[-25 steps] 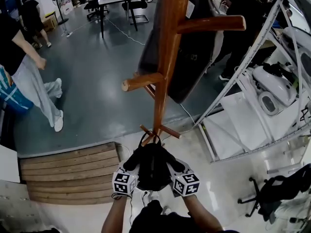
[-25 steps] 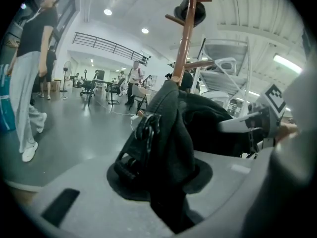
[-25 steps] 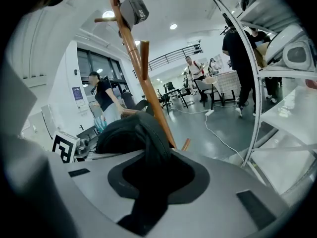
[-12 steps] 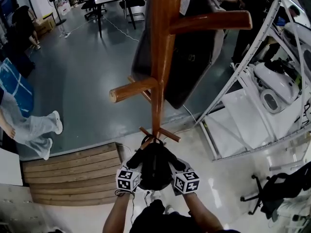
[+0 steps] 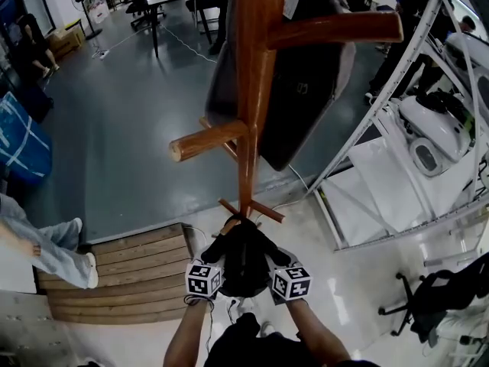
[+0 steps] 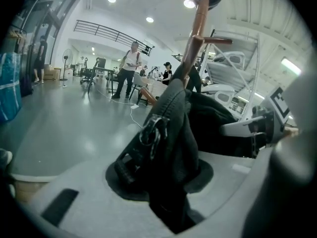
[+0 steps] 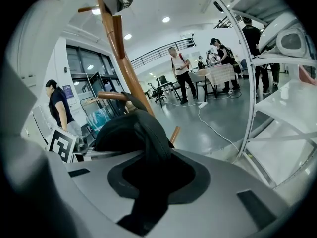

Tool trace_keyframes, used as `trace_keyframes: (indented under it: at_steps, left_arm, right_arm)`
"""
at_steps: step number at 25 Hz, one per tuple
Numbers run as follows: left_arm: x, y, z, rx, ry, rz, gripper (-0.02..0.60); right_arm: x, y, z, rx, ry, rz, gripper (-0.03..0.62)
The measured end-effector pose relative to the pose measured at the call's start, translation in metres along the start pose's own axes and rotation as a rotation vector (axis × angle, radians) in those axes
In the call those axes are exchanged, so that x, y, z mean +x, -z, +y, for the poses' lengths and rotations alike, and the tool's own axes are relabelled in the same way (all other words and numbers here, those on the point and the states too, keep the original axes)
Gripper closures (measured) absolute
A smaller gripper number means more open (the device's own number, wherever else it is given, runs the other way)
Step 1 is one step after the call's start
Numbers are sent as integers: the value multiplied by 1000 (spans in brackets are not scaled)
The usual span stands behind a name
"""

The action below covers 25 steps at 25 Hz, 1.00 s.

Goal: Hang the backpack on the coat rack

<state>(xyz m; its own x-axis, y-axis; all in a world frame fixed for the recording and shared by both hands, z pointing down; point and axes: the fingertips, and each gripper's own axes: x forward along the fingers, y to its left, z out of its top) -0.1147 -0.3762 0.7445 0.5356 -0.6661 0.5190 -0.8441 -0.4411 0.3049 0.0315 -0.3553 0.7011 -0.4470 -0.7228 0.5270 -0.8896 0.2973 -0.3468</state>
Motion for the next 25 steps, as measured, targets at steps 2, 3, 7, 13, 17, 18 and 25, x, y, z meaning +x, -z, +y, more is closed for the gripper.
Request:
trace_keyframes:
  at_steps: [2, 3, 7, 13, 17, 18, 25]
  left_arm:
    - [2, 2, 1, -3, -6, 4, 449]
    - [3, 2, 2, -2, -9, 6, 449]
    - [5, 3, 6, 2, -24, 7, 445]
    - [8, 4, 18, -17, -62, 5, 407]
    - [10, 5, 22, -19, -75, 15, 391]
    - [11, 5, 23, -18, -76, 19, 390]
    - [7, 5, 34, -28, -115, 20, 343]
  right_arm:
    - [3, 1, -2, -3, 6, 1, 523]
    - [5, 2, -3, -3, 9, 2, 523]
    - [12, 4, -6, -6, 19, 6, 517]
    - [22, 9, -12, 4, 32, 25, 497]
    - [26, 9, -14, 7, 36, 31, 491]
    - [27, 9, -14, 6, 37, 31, 491]
    - [35, 7, -18, -9, 19, 67, 460]
